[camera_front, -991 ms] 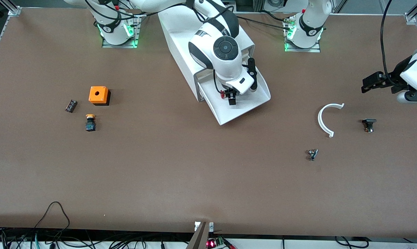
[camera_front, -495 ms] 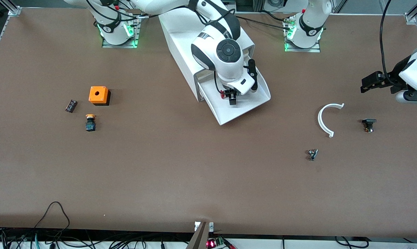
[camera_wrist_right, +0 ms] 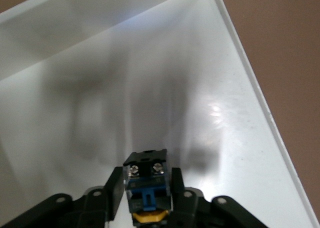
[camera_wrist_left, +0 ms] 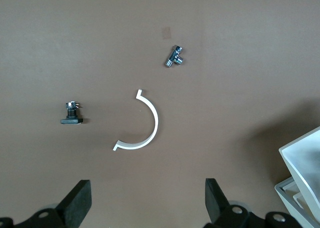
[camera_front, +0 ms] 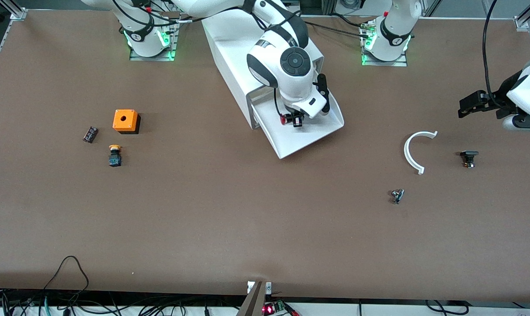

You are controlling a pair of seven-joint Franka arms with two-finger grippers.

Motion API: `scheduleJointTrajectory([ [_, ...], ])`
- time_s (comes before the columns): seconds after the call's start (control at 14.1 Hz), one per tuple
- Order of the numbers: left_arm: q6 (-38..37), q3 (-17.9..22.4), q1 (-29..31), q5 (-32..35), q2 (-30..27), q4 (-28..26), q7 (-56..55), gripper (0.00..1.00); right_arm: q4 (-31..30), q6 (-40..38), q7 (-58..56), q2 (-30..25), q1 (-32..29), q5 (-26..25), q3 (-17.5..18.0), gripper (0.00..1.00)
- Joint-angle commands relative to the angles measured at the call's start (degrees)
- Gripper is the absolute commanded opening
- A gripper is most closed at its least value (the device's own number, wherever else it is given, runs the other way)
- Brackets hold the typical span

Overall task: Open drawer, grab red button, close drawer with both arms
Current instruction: 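Grasp the red-capped button in the drawer with the right gripper, then lift the button out with the right gripper while the left gripper pushes the drawer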

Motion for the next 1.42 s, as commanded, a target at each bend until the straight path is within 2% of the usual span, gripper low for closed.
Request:
scheduleJointTrajectory([
  [0.0, -1.20, -0.03, -0.39, 1.29, 0.15, 1.36, -0.23, 1.00, 1.58, -0.38, -0.92, 0.48, 1.70, -0.60, -1.99, 0.30],
  [0.35, -1.47, -0.03, -0.39, 1.46, 0.59, 2.15, -0.32, 1.00, 1.41, -0.91, 0.40, -2.50, 0.92, -0.25, -3.13, 0.26],
  [0.64, -1.12, -0.03, -0.39, 1.55, 1.03, 2.15, -0.14, 1.00, 0.70, -6.52, 9.52, -10.23, -0.66, 0.01, -7.96, 0.26],
  [0.78, -0.94, -0.20, -0.48, 1.81, 1.12, 2.06, -0.23, 1.00, 0.27, -6.54, 15.39, -13.31, -2.68, -0.16, -8.58, 0.26],
  [0.92, -0.50, -0.56, -0.48, 1.73, 1.47, 1.54, -0.84, 1.00, -2.79, -5.58, 23.38, -16.38, -3.91, -1.12, -10.07, 0.26],
  [1.06, 3.34, -1.51, -0.74, 0.76, 2.25, -0.91, -1.37, 1.00, -4.65, -4.26, 32.52, -17.89, -5.93, -1.39, -11.92, 0.26],
  [1.2, 10.45, -3.97, -0.83, -0.46, 2.87, -5.82, -6.96, 1.00, -5.96, -5.30, 40.00, -18.94, -9.35, -1.48, -11.93, 0.26],
  [1.34, 18.61, -6.43, -1.44, -1.44, 3.92, -11.36, -14.26, 1.00, -11.83, -5.48, 48.61, -22.10, -12.78, -1.57, -11.93, 0.27],
])
